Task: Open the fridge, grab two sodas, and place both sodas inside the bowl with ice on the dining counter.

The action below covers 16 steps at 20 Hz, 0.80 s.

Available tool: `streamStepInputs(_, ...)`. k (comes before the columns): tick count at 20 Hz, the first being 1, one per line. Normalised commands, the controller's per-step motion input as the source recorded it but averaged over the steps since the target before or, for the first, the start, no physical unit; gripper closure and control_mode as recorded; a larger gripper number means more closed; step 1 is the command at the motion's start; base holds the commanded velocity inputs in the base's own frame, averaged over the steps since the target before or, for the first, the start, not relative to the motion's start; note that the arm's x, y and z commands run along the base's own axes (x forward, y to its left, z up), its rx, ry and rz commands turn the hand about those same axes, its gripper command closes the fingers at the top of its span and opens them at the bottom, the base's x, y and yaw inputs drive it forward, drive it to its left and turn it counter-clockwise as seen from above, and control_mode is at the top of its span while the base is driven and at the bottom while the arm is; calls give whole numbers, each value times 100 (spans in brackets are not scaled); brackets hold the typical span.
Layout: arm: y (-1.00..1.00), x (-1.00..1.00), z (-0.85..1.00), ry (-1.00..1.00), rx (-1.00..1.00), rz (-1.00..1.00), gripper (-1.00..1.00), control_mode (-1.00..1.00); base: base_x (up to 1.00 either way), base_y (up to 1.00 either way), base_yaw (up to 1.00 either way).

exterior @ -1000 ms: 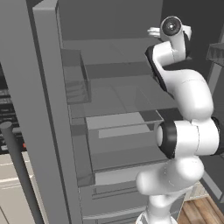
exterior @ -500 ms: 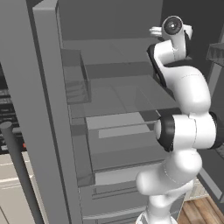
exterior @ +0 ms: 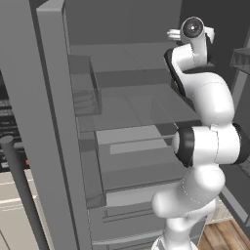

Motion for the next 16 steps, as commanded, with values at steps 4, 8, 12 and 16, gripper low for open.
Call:
streamStepInputs(4, 0, 0, 0, 0, 0, 0, 100, -100, 0, 0, 0)
streamStepInputs(8, 0, 0, 0, 0, 0, 0, 100, -100, 0, 0, 0)
streamStepInputs(12, 0, -3, -5, 0, 0, 0, 100, -100, 0, 0, 0)
streamStepInputs(16, 5, -52, -13, -5, 0, 2, 100, -100, 0, 0, 0)
